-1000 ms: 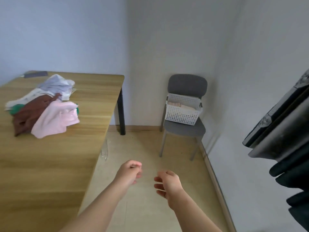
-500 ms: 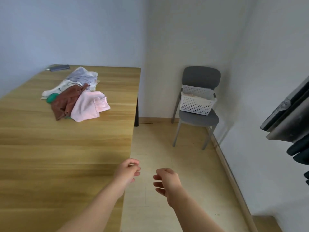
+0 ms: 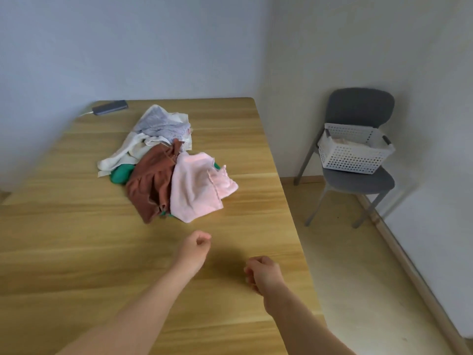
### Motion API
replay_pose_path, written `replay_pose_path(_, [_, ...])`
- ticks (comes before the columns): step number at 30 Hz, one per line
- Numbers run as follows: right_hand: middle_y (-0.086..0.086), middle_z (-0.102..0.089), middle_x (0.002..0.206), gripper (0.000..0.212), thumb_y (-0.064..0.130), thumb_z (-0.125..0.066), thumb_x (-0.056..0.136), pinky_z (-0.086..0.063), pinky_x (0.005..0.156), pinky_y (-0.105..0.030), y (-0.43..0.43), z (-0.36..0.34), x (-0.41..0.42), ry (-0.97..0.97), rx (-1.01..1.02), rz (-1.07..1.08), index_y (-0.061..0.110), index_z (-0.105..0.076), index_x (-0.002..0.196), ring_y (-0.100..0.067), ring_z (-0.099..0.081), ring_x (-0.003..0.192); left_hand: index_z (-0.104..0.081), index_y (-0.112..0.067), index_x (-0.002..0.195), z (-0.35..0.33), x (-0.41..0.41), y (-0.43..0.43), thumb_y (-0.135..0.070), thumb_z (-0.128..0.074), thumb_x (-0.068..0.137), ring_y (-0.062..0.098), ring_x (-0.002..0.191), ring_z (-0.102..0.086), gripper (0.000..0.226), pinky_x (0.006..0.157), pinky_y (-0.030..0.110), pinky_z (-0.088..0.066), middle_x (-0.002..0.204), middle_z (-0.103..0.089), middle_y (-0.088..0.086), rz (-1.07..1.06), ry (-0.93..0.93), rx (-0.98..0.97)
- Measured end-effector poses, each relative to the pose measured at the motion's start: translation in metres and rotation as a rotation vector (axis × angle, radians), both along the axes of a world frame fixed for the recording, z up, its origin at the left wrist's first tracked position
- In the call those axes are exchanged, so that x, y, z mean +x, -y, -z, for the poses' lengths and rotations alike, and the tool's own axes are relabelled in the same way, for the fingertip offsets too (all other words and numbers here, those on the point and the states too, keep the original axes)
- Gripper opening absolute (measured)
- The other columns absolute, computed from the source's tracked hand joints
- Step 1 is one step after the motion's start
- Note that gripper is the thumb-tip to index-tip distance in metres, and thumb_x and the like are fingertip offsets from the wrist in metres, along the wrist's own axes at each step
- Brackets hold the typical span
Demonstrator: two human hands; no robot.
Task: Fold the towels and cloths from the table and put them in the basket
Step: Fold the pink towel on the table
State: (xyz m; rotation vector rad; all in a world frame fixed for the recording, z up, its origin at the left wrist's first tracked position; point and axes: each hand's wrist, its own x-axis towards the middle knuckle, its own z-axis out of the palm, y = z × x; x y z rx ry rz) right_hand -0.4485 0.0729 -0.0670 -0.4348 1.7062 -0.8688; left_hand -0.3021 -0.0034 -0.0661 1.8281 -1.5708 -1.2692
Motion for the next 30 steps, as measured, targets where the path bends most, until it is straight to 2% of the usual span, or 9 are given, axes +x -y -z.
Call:
replay_pose_path(3, [-0.002,-0.052,0.072,0.011,0.01,-0.05,0.09,-0.034,0.052,-0.023,0.024,0.007,0.012,-0.053,0.025,-0.031,0.012,-0.054,0.08,-0.013,-0.043,0.058,-0.063,-0.017,0.099,0.01,0.022,0.042,-0.005,-0.053,0.087,0.024,0.099,-0.06,0.019,0.08,0.028,-0.044,0.11,-0.063,0.007,0.056,0.171,-0.158])
replay_pose_path(6, [0.0,-0.051,0.07,0.01,0.012,-0.052,0.09,-0.032,0.053,-0.022,0.038,0.01,0.016,-0.101,0.043,-0.056,0.013,-0.054,0.081,-0.012,-0.041,0.058,-0.063,-0.014,0.11,0.016,0.033,0.078,-0.003,-0.056,0.084,0.031,0.102,-0.057,0.029,0.088,0.033,-0.044,0.124,-0.053,0.008,0.095,0.334,-0.344])
replay_pose_path(8, [0.0,-0.05,0.07,0.008,0.014,-0.053,0.091,-0.031,0.052,-0.021,0.043,0.012,0.017,-0.114,0.062,-0.061,0.013,-0.055,0.084,-0.011,-0.04,0.058,-0.057,-0.02,0.12,0.02,0.036,0.097,-0.009,-0.055,0.085,0.03,0.109,-0.052,0.037,0.092,0.034,-0.042,0.136,-0.043,0.002,0.201,0.412,-0.355])
replay_pose_path(11, [0.0,-0.049,0.071,0.007,0.016,-0.054,0.091,-0.03,0.053,-0.02,0.042,0.014,0.02,-0.125,0.078,-0.064,0.013,-0.056,0.085,-0.011,-0.039,0.059,-0.043,-0.027,0.133,0.024,0.033,0.11,-0.019,-0.053,0.088,0.03,0.119,-0.042,0.046,0.095,0.036,-0.041,0.139,-0.04,-0.004,0.412,0.56,-0.266])
replay_pose_path(14, [0.001,-0.049,0.071,0.008,0.016,-0.053,0.091,-0.029,0.051,-0.02,0.041,0.012,0.019,-0.116,0.076,-0.054,0.013,-0.057,0.084,-0.01,-0.038,0.058,-0.054,-0.026,0.118,0.022,0.028,0.111,-0.02,-0.053,0.09,0.027,0.111,-0.043,0.028,0.085,0.033,-0.042,0.126,-0.05,-0.001,0.366,0.625,-0.298])
replay_pose_path(17, [0.001,-0.051,0.072,0.008,0.015,-0.052,0.091,-0.031,0.052,-0.019,0.038,0.011,0.016,-0.098,0.062,-0.045,0.013,-0.057,0.085,-0.01,-0.039,0.058,-0.059,-0.02,0.09,0.016,0.025,0.109,-0.016,-0.055,0.088,0.026,0.097,-0.053,0.006,0.077,0.033,-0.046,0.107,-0.058,0.005,0.276,0.476,-0.309])
replay_pose_path(19, [0.001,-0.053,0.074,0.009,0.015,-0.051,0.092,-0.032,0.053,-0.018,0.034,0.008,0.014,-0.069,0.04,-0.039,0.014,-0.057,0.086,-0.009,-0.041,0.06,-0.053,-0.022,0.081,0.006,0.021,0.104,-0.012,-0.055,0.088,0.023,0.088,-0.056,0.012,0.07,0.031,-0.045,0.096,-0.059,0.002,0.239,0.341,-0.308])
replay_pose_path(24, [0.002,-0.054,0.079,0.007,0.017,-0.053,0.092,-0.035,0.053,-0.017,0.011,-0.001,0.016,0.08,-0.035,-0.033,0.019,-0.059,0.089,-0.01,-0.047,0.062,-0.052,-0.027,0.073,-0.037,0.002,0.07,-0.016,-0.059,0.086,0.008,0.069,-0.051,0.019,0.056,0.019,-0.035,0.073,-0.055,-0.012,0.157,0.087,-0.347])
replay_pose_path(30, [0.001,-0.061,0.11,0.03,0.031,-0.06,0.085,-0.045,0.075,-0.029,-0.018,-0.035,-0.01,0.111,-0.239,0.087,0.03,-0.053,0.114,-0.018,-0.057,0.091,-0.056,-0.02,0.076,-0.074,-0.025,0.01,-0.006,-0.064,0.084,0.012,0.071,-0.052,0.018,0.065,0.02,-0.04,0.076,-0.056,-0.001,0.248,-0.254,-0.187])
